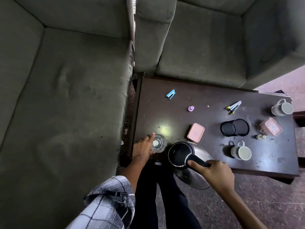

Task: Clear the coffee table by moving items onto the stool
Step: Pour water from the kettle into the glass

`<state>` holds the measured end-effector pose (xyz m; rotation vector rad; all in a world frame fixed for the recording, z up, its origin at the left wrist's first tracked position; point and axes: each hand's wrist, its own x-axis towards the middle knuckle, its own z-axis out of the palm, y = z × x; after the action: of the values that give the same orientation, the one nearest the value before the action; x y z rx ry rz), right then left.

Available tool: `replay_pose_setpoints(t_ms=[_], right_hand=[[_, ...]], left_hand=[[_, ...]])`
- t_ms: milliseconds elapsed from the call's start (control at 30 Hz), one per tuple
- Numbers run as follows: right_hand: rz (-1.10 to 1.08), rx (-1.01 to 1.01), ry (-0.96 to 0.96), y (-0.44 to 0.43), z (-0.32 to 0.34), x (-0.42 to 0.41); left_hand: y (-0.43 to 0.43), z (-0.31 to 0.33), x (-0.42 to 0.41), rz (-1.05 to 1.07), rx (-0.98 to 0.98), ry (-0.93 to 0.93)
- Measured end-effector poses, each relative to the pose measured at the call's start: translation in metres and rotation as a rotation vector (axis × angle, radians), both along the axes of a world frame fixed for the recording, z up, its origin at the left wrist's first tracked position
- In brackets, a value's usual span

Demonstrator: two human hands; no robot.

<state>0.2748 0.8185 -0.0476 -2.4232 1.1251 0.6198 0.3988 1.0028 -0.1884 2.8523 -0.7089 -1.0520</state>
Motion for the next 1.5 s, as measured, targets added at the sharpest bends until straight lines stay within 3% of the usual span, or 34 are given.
replay_pose_setpoints(t_ms=[900, 1500], right_hand=[[0.009, -0.013, 0.027, 0.0029, 0.0023, -0.0003], [0.020, -0.019, 0.025, 0.0020, 0.0038, 0.0020]], left_hand=[[-0.0078, 0.0077, -0.0053, 0.180, 0.001, 0.025], [-0.0092, 0.0000, -0.0066, 0.166, 0.039, -0.023]])
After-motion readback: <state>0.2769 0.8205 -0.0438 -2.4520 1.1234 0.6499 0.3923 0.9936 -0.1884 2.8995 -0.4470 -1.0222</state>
